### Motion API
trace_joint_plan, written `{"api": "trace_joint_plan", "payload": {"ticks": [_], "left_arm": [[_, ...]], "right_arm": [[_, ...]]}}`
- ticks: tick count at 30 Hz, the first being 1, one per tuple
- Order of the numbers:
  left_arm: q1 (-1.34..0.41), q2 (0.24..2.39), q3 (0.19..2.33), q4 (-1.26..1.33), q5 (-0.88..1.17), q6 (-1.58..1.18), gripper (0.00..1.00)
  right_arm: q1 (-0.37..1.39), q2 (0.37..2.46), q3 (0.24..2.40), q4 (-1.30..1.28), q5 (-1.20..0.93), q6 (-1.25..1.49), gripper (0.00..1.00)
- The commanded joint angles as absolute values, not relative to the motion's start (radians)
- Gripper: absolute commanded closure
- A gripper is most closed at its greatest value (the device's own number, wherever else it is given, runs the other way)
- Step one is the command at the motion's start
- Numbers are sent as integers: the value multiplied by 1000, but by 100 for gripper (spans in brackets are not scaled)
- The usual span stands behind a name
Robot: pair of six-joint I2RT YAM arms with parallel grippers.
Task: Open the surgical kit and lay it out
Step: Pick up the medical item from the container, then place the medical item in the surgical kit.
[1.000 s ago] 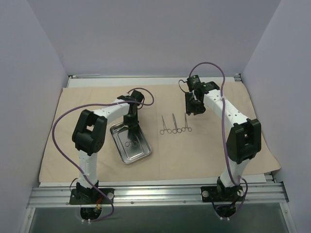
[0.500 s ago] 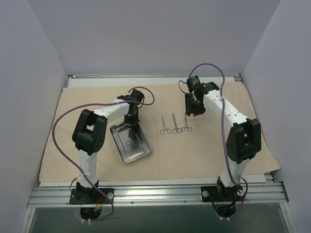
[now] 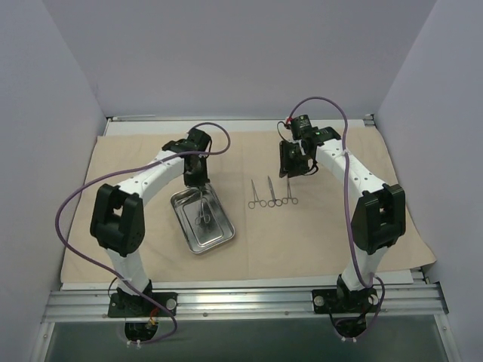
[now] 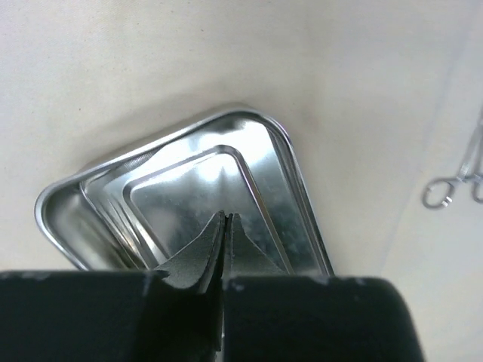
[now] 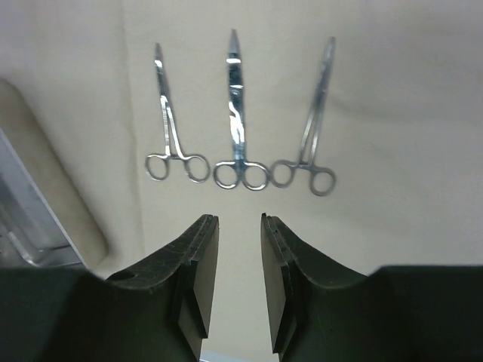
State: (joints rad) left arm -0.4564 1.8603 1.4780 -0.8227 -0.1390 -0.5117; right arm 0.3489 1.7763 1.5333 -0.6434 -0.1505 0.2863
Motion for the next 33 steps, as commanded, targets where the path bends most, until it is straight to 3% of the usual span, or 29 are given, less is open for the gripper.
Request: {"api": "trace_joint_plan", "payload": {"ticks": [1, 6, 9, 17, 22, 33], "left_arm": [[-457, 1753, 1519, -894, -71, -515, 98], [-457, 1649, 1534, -911, 33, -518, 98], [-454, 1606, 1557, -929, 80, -520, 98], [-448, 1569, 1621, -948, 135, -549, 98], [-446, 1589, 1692, -963, 193, -571, 98], [-446, 1585, 1730, -963, 281, -604, 98]], "right_arm": [[362, 1747, 1562, -574, -331, 285, 69], [362, 1753, 1529, -412, -695, 304, 62], [380, 1755, 1519, -347, -808, 311, 57], [494, 1775, 1617, -376, -841, 210, 48], [540, 1750, 1562, -269, -848, 232, 41], [560, 1752, 1532, -195, -888, 253, 43]]}}
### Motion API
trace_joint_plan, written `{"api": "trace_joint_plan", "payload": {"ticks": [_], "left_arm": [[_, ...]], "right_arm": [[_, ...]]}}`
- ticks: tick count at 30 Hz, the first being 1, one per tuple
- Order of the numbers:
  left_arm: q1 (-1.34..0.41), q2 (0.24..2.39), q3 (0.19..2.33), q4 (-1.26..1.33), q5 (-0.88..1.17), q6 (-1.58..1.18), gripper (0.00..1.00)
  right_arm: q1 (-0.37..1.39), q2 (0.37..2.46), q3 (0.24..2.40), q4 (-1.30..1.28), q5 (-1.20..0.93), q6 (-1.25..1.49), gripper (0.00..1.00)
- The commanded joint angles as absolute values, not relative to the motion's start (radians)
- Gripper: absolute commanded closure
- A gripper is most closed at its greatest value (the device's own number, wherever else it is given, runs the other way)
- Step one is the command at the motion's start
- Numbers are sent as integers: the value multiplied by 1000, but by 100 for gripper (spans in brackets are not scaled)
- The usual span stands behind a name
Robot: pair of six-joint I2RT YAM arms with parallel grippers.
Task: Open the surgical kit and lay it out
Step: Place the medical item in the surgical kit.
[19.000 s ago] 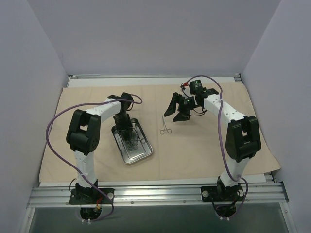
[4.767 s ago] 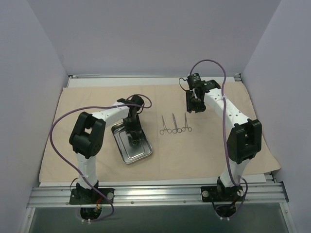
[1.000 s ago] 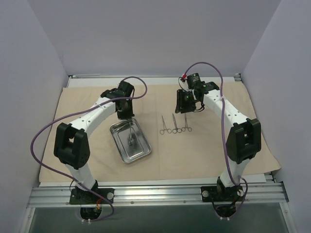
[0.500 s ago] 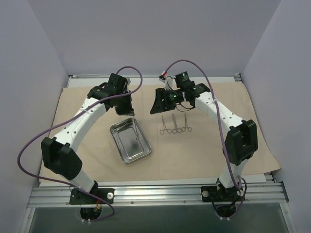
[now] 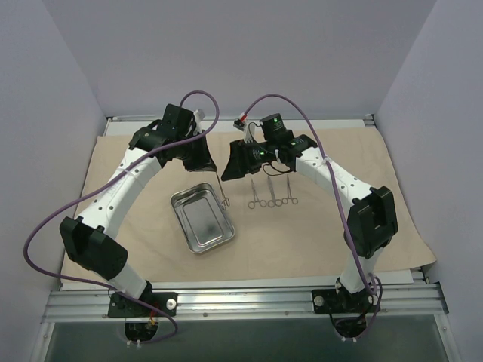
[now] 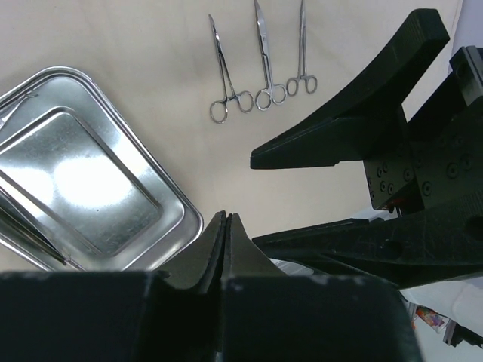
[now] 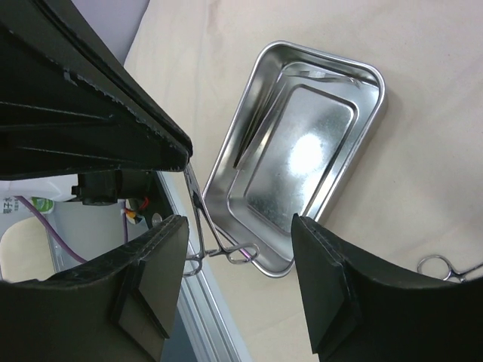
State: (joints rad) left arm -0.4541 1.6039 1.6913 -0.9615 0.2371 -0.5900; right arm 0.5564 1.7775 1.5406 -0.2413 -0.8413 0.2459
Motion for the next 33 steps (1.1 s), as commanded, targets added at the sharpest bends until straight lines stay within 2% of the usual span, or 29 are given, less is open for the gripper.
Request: {"api": "trace_joint_plan", "payload": {"ticks": [1, 19, 22, 23, 25, 26, 27, 28, 29, 31, 33], "left_arm": [[-446, 1586, 1730, -962, 284, -609, 98], [-446, 1595, 1750, -942, 313, -626, 98], [-443, 1600, 1756, -946, 313, -623, 98], [-443, 1601, 1758, -948, 313, -621, 98], [-436, 1603, 1758, -946, 322, -621, 98], [-434, 1603, 1758, -943, 325, -621, 98], [-430, 1605, 1758, -940, 327, -621, 98], [-422, 1606, 1758, -939, 333, -618, 98], [-416, 1609, 1758, -936, 337, -615, 90], [-387, 1623, 1762, -946, 327, -588, 69], [-355, 1632, 1779, -979, 313, -560, 57]], "right_arm": [[561, 1752, 1525, -187, -894, 258, 44], [600, 1752, 1482, -141, -979, 284, 54], [604, 1755, 1482, -143, -977, 284, 65], [606, 1756, 1482, -146, -973, 284, 74], [606, 1761, 1482, -150, -962, 284, 84], [606, 1766, 1485, -162, -954, 281, 95], [606, 1767, 1486, -173, -944, 278, 100], [606, 1773, 1489, -185, -913, 264, 100], [606, 1778, 1494, -213, -896, 258, 100], [604, 1779, 1497, -251, -855, 242, 100], [595, 1782, 1496, -279, -772, 238, 100]]}}
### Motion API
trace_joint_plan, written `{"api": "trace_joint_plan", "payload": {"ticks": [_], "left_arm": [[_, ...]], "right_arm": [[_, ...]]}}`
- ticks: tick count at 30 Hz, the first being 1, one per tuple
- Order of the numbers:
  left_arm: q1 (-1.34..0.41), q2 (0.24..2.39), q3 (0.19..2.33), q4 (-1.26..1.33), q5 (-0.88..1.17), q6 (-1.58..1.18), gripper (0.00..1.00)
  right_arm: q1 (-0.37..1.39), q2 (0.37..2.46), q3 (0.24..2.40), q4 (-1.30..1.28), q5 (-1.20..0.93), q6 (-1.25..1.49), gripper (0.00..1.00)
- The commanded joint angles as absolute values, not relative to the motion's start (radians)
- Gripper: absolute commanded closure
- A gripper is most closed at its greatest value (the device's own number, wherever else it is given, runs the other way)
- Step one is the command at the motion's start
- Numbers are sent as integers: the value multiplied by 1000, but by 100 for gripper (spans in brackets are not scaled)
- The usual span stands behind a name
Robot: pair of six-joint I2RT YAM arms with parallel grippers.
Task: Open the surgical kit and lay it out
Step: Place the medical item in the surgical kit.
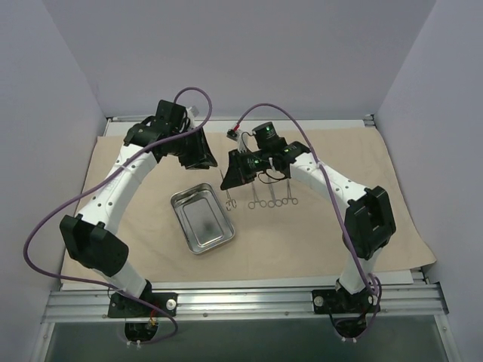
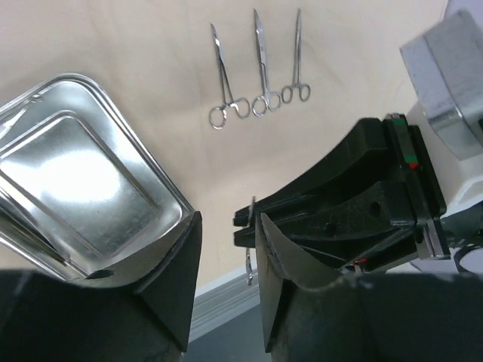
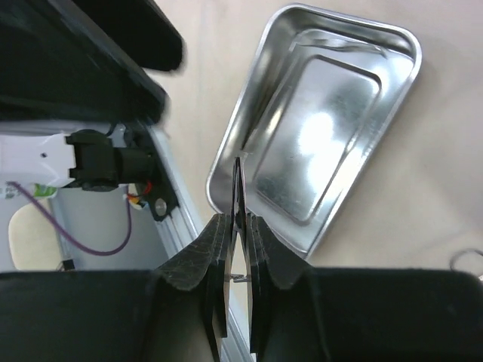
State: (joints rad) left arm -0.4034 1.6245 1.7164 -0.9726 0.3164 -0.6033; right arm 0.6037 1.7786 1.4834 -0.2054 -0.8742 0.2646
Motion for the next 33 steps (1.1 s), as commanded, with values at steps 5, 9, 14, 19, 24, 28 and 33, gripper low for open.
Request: {"api": "trace_joint_plan", "payload": {"ticks": [5, 9, 14, 19, 24, 28, 33], "left_arm": [[-273, 1628, 1786, -1022, 273, -488, 55], [-273, 1626, 1729, -1023, 267, -445, 55], [-275, 1600, 1593, -967, 298, -452, 59], [-278, 1594, 1554, -959, 316, -460, 60], [-278, 1595, 1554, -966, 319, -451, 60], [-278, 1604, 1546, -968, 324, -445, 60], [-278, 1611, 1542, -969, 337, -443, 61]], "right_arm": [[552, 1815, 1526, -472, -435, 229, 100], [456, 1853, 1540, -600, -174, 215, 100], [350, 1881, 1522, -655, -9, 178, 100], [299, 1910, 1497, -637, 54, 181, 100], [279, 1956, 1496, -611, 101, 158, 100], [258, 1994, 1509, -598, 135, 144, 100], [242, 2032, 1517, -580, 133, 138, 100]]}}
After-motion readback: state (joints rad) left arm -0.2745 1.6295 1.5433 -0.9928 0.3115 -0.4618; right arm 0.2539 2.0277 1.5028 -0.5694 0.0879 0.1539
